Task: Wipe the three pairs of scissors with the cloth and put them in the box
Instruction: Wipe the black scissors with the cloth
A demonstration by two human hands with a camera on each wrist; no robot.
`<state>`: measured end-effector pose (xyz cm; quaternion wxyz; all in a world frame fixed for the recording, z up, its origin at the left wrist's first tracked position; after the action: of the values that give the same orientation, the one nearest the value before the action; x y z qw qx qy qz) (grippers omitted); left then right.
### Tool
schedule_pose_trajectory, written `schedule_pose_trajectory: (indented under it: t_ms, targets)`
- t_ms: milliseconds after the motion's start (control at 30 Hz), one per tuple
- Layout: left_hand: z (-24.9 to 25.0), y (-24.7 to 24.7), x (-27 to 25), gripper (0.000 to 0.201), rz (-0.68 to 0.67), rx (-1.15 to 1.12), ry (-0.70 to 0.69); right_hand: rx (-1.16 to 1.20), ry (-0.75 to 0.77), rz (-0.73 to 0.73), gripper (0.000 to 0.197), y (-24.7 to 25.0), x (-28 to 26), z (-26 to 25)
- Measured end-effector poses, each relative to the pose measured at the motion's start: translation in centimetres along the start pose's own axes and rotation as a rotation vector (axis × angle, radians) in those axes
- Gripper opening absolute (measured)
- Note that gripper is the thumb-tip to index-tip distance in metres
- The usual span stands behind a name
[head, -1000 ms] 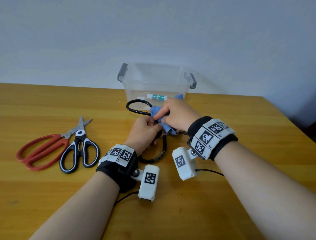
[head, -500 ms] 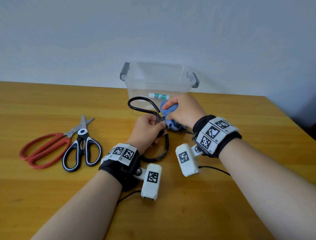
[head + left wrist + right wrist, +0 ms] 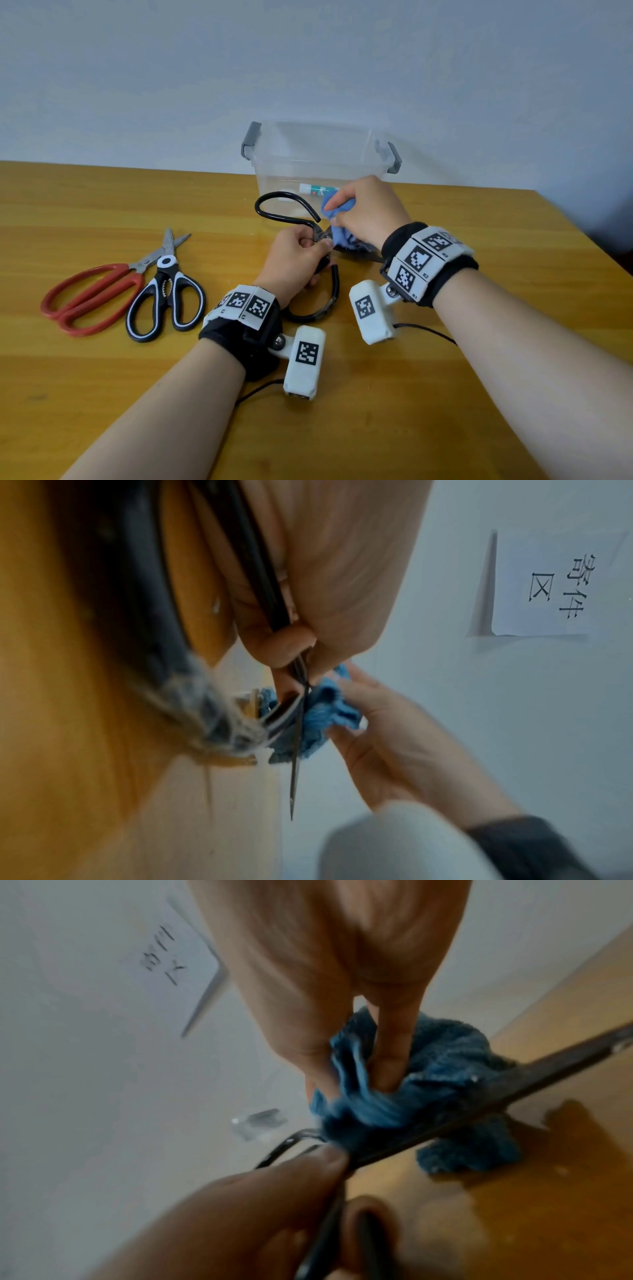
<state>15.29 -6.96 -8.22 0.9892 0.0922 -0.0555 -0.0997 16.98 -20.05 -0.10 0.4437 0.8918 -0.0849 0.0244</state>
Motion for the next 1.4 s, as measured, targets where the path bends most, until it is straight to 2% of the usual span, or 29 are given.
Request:
schedule_pose_trajectory:
  t_ms: [67, 100, 200, 267, 367, 433, 567, 667, 833, 1000, 1100, 1233, 1300, 1400]
  targets:
    - [-0.1, 0.1, 0.1, 0.041, 0.011, -0.017, 0.003, -0.031, 0.052, -0.081, 0.025, -1.2, -0.5, -0.7]
    - [-0.2, 0.0, 0.2, 0.041, 0.008, -0.022, -0.003, -0.005, 0.039, -0.076, 0.025, -0.7, -0.7, -0.3]
    - [-0.1, -0.1, 0.1, 0.040, -0.015, -0.021, -0.019, 0.088, -0.057, 0.099, 0.017, 2.7, -0.1, 2.1]
    - [-0.2, -0.1, 0.1, 0.039, -0.014, -0.016, -0.019, 0.076, -0.046, 0.135, 0.012, 3.5, 0.2, 2.1]
    - [-0.1, -0.1, 0.2, 0.039, -0.018, -0.036, -0.025, 0.057, 0.033, -0.022, 0.015, 1.2, -0.3, 0.5]
    - [0.0, -0.2, 0.2, 0.039, -0.026, -0.031, -0.042, 0.056, 0.038, -0.050, 0.016, 0.7, -0.5, 0.5]
    - [0.3, -0.5, 0.0, 0.037, -0.068, -0.016, -0.044, 0.231, -0.088, 0.147, 0.015, 3.5, 0.3, 3.9]
    - [0.4, -0.4, -0.2, 0.035, -0.056, -0.044, -0.030, 0.211, -0.062, 0.247, 0.016, 5.2, 0.2, 4.6]
    - [0.2, 0.1, -0.2, 0.037, 0.004, -0.097, -0.006, 0.217, -0.043, 0.227, 0.031, 6.3, -0.5, 5.1]
    - [0.3, 0.1, -0.3, 0.039, 0.017, -0.108, -0.004, 0.205, 0.030, 0.265, 0.031, 7.3, -1.4, 5.0]
    - [0.3, 0.2, -0.4, 0.038, 0.025, -0.103, 0.001, 0.174, -0.083, 0.261, 0.032, 7.0, -1.6, 7.0]
    - [0.3, 0.4, -0.3, 0.036, 0.037, -0.125, -0.001, 0.268, -0.334, 0.228, 0.065, 5.5, -1.9, 10.6]
    - [0.4, 0.4, -0.4, 0.031, 0.045, -0.145, 0.002, 0.334, -0.363, 0.272, 0.061, 5.7, -2.2, 11.2]
    - [0.6, 0.5, -0.5, 0.031, 0.052, -0.162, 0.000, 0.364, -0.242, 0.241, 0.042, 5.5, -1.9, 9.6]
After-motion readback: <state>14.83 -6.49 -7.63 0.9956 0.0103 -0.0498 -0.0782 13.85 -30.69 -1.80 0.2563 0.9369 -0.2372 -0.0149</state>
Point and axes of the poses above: each hand's wrist, its own x-axis towards the middle knuckle, its own y-axis out of the back of the hand, z = x × y, the point moved 10 cm from there along x, towards the middle knuckle, and after that the axes turned 5 degrees about -y, right-handed, at the moved point
